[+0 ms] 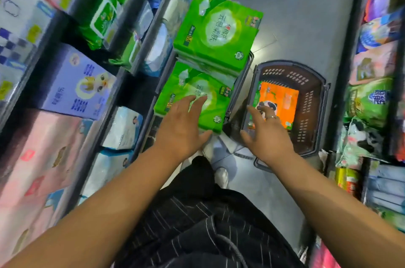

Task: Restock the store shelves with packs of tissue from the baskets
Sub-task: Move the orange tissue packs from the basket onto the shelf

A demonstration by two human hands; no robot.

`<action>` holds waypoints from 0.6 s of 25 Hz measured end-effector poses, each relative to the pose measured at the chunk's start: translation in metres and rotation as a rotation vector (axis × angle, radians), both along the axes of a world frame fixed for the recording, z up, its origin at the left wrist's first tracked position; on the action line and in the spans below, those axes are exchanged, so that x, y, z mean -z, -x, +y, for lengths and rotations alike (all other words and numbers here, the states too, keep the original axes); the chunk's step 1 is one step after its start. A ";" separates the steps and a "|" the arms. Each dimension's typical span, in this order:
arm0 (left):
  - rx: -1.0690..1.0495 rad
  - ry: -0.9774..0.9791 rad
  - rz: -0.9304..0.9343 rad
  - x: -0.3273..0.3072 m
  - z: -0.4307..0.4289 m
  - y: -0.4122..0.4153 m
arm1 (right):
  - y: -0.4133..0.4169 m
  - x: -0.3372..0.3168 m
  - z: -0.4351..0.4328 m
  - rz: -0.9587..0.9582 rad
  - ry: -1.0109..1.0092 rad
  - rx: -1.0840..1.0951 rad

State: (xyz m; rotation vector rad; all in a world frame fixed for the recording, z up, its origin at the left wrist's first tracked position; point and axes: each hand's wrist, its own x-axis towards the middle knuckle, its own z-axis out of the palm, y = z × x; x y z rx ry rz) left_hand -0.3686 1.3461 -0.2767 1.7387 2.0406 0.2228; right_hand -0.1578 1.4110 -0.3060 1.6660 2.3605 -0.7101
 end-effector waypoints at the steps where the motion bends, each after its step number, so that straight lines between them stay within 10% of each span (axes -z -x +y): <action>1: 0.047 0.017 -0.009 0.010 0.018 -0.007 | -0.010 0.010 0.010 -0.031 0.020 0.042; 15: 0.392 0.227 0.018 0.247 0.215 -0.166 | -0.147 0.250 0.135 -0.169 0.310 0.480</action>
